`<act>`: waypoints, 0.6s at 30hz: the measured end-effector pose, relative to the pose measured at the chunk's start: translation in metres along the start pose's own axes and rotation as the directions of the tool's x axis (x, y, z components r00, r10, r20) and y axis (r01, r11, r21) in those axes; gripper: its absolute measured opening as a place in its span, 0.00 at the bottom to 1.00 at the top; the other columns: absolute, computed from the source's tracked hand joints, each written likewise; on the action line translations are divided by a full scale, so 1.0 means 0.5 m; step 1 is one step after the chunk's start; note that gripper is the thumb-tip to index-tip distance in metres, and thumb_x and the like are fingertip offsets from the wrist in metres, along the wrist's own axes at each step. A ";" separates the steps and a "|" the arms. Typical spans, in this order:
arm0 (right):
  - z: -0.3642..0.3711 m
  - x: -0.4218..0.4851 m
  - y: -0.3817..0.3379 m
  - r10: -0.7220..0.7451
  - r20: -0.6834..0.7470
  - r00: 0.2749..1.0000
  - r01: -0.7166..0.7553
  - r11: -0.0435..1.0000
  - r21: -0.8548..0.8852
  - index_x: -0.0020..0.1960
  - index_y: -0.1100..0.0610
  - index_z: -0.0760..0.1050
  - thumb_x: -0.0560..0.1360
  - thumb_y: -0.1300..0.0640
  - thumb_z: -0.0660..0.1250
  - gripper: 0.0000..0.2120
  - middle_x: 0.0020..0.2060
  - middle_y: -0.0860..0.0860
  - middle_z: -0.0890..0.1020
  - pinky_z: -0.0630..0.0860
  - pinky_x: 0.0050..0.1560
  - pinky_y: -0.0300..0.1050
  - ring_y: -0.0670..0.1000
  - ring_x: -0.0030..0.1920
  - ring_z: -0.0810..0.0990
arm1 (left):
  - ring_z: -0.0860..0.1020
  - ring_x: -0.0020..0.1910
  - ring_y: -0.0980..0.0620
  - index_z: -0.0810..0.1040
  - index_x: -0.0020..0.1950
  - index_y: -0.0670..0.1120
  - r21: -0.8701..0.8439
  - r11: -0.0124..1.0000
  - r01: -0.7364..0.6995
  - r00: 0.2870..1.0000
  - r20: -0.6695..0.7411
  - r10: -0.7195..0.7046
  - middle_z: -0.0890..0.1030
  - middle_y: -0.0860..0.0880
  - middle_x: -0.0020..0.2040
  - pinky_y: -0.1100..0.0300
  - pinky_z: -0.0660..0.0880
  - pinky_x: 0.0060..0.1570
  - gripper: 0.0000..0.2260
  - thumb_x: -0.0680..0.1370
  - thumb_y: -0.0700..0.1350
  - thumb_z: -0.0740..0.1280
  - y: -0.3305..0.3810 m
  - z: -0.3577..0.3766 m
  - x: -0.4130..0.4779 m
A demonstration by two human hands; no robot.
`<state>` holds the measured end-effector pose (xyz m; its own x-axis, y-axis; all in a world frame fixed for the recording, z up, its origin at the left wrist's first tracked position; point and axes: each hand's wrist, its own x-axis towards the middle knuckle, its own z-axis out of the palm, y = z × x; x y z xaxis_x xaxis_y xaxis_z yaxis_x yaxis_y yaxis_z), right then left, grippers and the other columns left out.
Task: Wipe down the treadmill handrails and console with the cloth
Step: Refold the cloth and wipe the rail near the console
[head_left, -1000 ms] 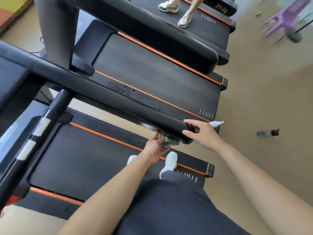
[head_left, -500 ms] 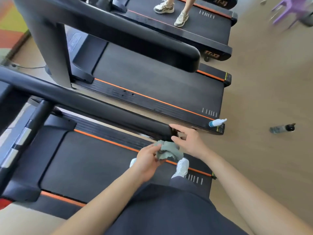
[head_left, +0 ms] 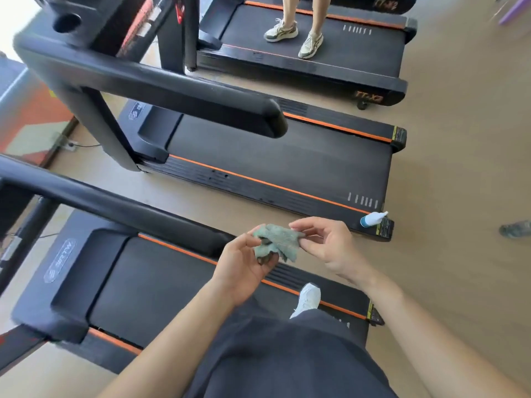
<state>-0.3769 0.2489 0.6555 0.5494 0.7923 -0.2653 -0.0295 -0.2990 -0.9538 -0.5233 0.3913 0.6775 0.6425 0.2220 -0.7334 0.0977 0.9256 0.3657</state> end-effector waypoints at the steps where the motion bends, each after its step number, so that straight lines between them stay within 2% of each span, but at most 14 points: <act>1: -0.022 0.007 0.000 -0.006 -0.018 1.000 0.005 1.000 -0.022 0.51 0.57 0.84 0.73 0.72 0.72 0.13 0.45 0.50 0.87 0.78 0.51 0.39 0.47 0.46 0.84 | 0.79 0.44 0.48 0.78 0.61 0.42 0.013 1.000 0.009 1.000 -0.027 -0.008 0.81 0.42 0.52 0.58 0.80 0.43 0.18 0.73 0.36 0.61 -0.007 0.016 0.012; 3: -0.064 0.031 -0.005 -0.023 -0.025 0.999 0.021 0.997 -0.078 0.45 0.55 0.85 0.73 0.69 0.74 0.10 0.40 0.49 0.87 0.80 0.46 0.42 0.48 0.41 0.85 | 0.79 0.43 0.48 0.77 0.61 0.44 0.057 0.998 0.004 0.996 -0.094 0.002 0.80 0.42 0.53 0.59 0.80 0.40 0.16 0.75 0.35 0.61 -0.015 0.054 0.038; 5: -0.098 0.061 -0.021 -0.041 -0.016 0.999 0.039 0.994 -0.105 0.41 0.55 0.84 0.73 0.66 0.73 0.08 0.35 0.52 0.86 0.81 0.39 0.50 0.55 0.35 0.84 | 0.80 0.47 0.47 0.75 0.64 0.45 0.209 0.976 -0.055 0.977 -0.190 0.096 0.79 0.42 0.57 0.57 0.79 0.43 0.17 0.75 0.39 0.66 -0.018 0.087 0.067; 7: -0.123 0.098 -0.043 -0.023 -0.025 0.999 0.021 0.998 -0.058 0.39 0.57 0.81 0.75 0.61 0.74 0.06 0.30 0.57 0.83 0.75 0.30 0.50 0.59 0.27 0.79 | 0.77 0.59 0.49 0.72 0.72 0.49 0.461 0.881 -0.104 0.928 -0.273 0.252 0.77 0.47 0.64 0.55 0.75 0.57 0.28 0.71 0.45 0.70 -0.017 0.115 0.091; 9: -0.141 0.143 -0.063 -0.008 -0.045 0.999 0.005 0.998 -0.067 0.39 0.58 0.79 0.75 0.56 0.75 0.09 0.29 0.56 0.82 0.72 0.29 0.44 0.51 0.26 0.76 | 0.71 0.69 0.54 0.71 0.73 0.53 0.634 0.752 -0.181 0.889 -0.221 0.400 0.74 0.54 0.69 0.55 0.68 0.69 0.31 0.70 0.49 0.72 -0.005 0.147 0.109; 10: -0.149 0.166 -0.071 -0.003 -0.035 0.999 0.000 0.996 -0.093 0.38 0.58 0.79 0.74 0.55 0.75 0.10 0.30 0.54 0.82 0.72 0.31 0.42 0.47 0.28 0.75 | 0.72 0.70 0.54 0.74 0.70 0.54 0.676 0.699 -0.236 0.881 -0.154 0.446 0.75 0.54 0.69 0.54 0.68 0.70 0.29 0.70 0.51 0.73 0.002 0.163 0.119; 11: -0.156 0.190 -0.077 0.005 -0.013 1.000 -0.007 0.993 -0.119 0.38 0.58 0.79 0.74 0.54 0.75 0.10 0.30 0.51 0.81 0.72 0.34 0.40 0.45 0.29 0.75 | 0.74 0.68 0.54 0.76 0.67 0.54 0.699 0.657 -0.282 0.879 -0.087 0.469 0.78 0.53 0.67 0.55 0.72 0.68 0.26 0.69 0.53 0.74 0.010 0.178 0.130; 14: -0.180 0.259 -0.102 0.033 0.064 0.997 -0.020 0.982 -0.186 0.37 0.59 0.78 0.73 0.55 0.75 0.10 0.29 0.51 0.79 0.71 0.36 0.42 0.46 0.31 0.73 | 0.82 0.56 0.54 0.78 0.62 0.50 0.705 0.606 -0.368 0.882 0.058 0.468 0.84 0.49 0.56 0.64 0.78 0.52 0.23 0.68 0.48 0.77 0.036 0.222 0.165; 16: -0.195 0.301 -0.125 0.059 0.117 0.991 -0.033 0.977 -0.210 0.38 0.60 0.79 0.74 0.56 0.74 0.09 0.30 0.52 0.79 0.72 0.37 0.42 0.46 0.32 0.73 | 0.83 0.51 0.53 0.78 0.61 0.49 0.712 0.580 -0.396 0.868 0.084 0.489 0.85 0.47 0.52 0.63 0.78 0.49 0.22 0.69 0.47 0.79 0.062 0.243 0.199; 18: -0.212 0.345 -0.149 0.093 0.190 0.977 -0.054 0.978 -0.200 0.40 0.60 0.81 0.76 0.57 0.72 0.08 0.32 0.53 0.81 0.73 0.38 0.40 0.46 0.34 0.75 | 0.83 0.47 0.53 0.79 0.58 0.48 0.722 0.543 -0.429 0.846 0.110 0.522 0.86 0.47 0.48 0.60 0.78 0.47 0.15 0.74 0.42 0.77 0.100 0.253 0.237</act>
<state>-0.1917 0.3514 0.6957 0.3760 0.8474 -0.3748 0.1086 -0.4420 -0.8904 -0.3462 0.4251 0.6814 0.6779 0.6373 -0.3665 0.3259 0.1864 0.9269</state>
